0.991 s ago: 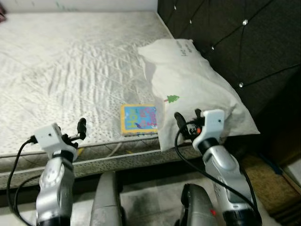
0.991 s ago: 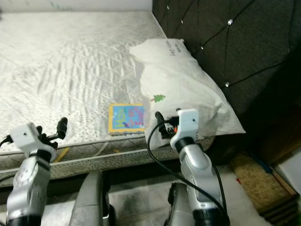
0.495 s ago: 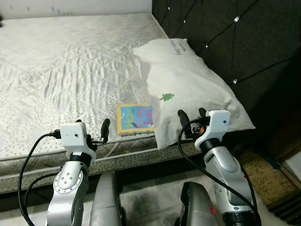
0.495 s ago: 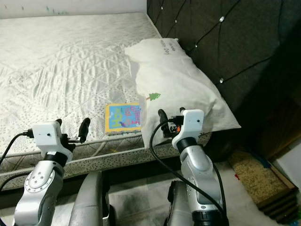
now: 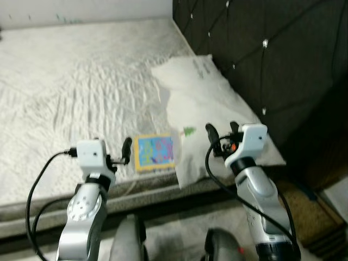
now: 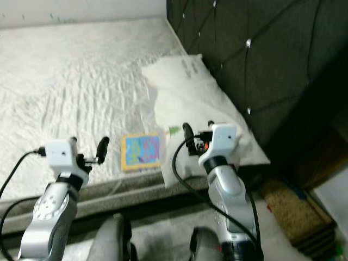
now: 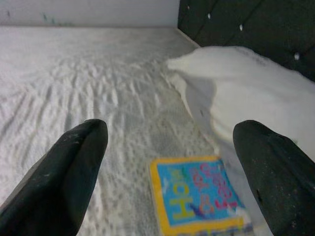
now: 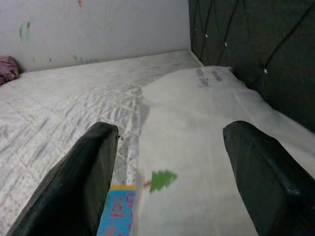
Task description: Clean up the room
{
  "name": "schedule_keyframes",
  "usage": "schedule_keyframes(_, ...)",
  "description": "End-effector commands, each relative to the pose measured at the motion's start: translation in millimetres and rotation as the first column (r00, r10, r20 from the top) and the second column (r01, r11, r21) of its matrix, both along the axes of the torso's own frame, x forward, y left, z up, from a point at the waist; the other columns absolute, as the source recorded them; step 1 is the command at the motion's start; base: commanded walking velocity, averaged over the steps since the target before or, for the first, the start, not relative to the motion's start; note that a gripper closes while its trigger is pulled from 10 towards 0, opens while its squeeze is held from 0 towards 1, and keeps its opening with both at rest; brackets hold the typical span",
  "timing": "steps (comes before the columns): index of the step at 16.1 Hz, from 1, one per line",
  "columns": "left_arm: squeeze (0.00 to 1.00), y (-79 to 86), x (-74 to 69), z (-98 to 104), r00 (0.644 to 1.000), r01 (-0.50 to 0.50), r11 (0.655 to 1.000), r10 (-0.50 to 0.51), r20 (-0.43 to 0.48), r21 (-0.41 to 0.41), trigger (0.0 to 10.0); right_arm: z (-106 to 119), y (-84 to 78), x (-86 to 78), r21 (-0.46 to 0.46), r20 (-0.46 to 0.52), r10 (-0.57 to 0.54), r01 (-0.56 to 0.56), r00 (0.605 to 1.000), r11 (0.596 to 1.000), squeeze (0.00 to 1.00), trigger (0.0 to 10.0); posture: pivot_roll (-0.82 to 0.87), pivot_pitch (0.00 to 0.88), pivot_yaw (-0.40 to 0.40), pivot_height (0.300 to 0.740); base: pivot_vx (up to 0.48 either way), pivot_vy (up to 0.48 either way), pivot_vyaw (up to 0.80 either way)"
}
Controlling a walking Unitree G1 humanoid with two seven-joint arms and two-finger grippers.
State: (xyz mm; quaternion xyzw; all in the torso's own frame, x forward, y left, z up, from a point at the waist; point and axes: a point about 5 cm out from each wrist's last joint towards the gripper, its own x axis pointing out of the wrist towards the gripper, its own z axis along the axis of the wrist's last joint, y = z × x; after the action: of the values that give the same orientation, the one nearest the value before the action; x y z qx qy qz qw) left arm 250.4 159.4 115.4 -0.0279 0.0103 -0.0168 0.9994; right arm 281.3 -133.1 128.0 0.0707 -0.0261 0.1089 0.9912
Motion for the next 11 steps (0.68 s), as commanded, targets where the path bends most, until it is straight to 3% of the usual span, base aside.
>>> schedule_keyframes(1,0.00,-0.3,1.3,0.9,1.000,-0.006,1.000,0.006,-0.006,0.023,10.0,2.7,-2.2,2.4,0.007,0.009,-0.014,0.014,1.000,1.000,0.00,10.0,0.02,0.018,0.012,0.734,0.000,0.000,0.00)
schedule_keyframes(11,0.00,-0.8,1.6,-2.0,0.999,-0.009,1.000,0.008,-0.044,-0.009,10.0,-3.9,-3.6,0.6,-0.004,-0.016,-0.027,0.027,1.000,1.000,0.00,10.0,0.02,0.026,0.011,0.740,0.000,0.030,0.00)
